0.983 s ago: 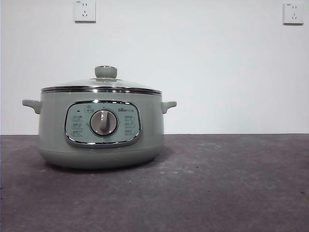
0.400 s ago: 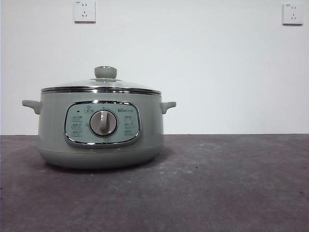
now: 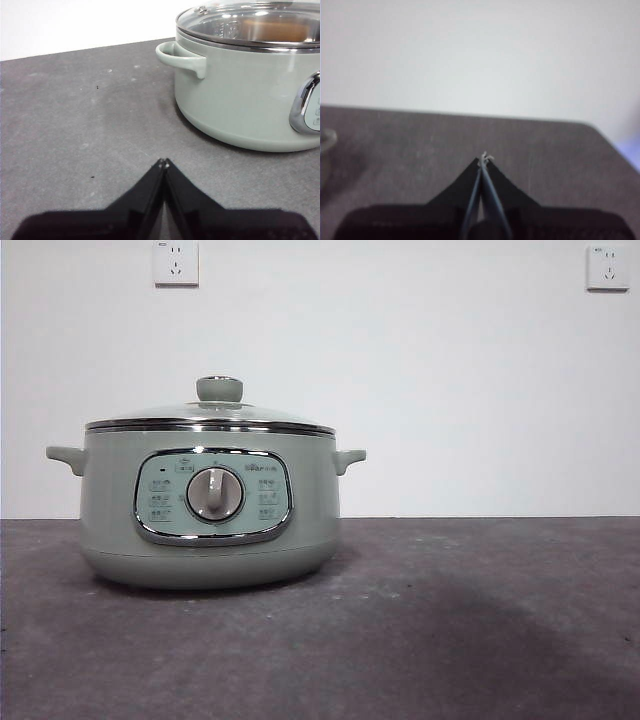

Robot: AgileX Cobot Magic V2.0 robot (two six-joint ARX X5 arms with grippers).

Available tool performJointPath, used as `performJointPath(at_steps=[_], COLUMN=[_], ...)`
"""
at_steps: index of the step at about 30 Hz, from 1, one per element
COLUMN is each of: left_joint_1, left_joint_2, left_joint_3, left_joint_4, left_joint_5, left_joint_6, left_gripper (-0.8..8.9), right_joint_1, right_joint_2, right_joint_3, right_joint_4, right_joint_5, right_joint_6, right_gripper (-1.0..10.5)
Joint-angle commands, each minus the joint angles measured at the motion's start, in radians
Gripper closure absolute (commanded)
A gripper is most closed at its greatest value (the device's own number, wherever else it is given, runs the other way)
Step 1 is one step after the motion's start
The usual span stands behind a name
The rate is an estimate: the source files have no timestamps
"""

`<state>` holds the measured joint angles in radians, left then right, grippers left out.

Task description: Pick up the corn,open the lid,put the corn in the pot,close the lid

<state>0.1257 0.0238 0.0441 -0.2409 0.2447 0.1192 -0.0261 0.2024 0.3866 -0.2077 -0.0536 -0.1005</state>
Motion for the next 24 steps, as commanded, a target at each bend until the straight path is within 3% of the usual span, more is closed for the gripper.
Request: performJointPath(at_steps=[1,9,24], left_joint_1=[0.003,0.003,0.003], left_joint_2=[-0.001,-0.001,-0.001], left_joint_3=[-0.011,-0.011,-0.011], left_joint_4=[0.010,0.010,0.010], left_joint_5=[-0.003,-0.003,-0.003], left_joint_6=[-0.004,-0.005,-0.005], left_gripper=[8.17,8.17,8.17], right_joint_1=[-0.001,0.000,0.000], right_joint_2=[-0.071,-0.195,-0.194], right_joint_3=[-0.136,-0.311,-0.366], right_joint_4=[0.049,0.050,0.014], right_joint_5=[-0.002,0.008,0.008], right_joint_6=[0.042,0.076,0.082], right_gripper=[9.5,9.5,9.5])
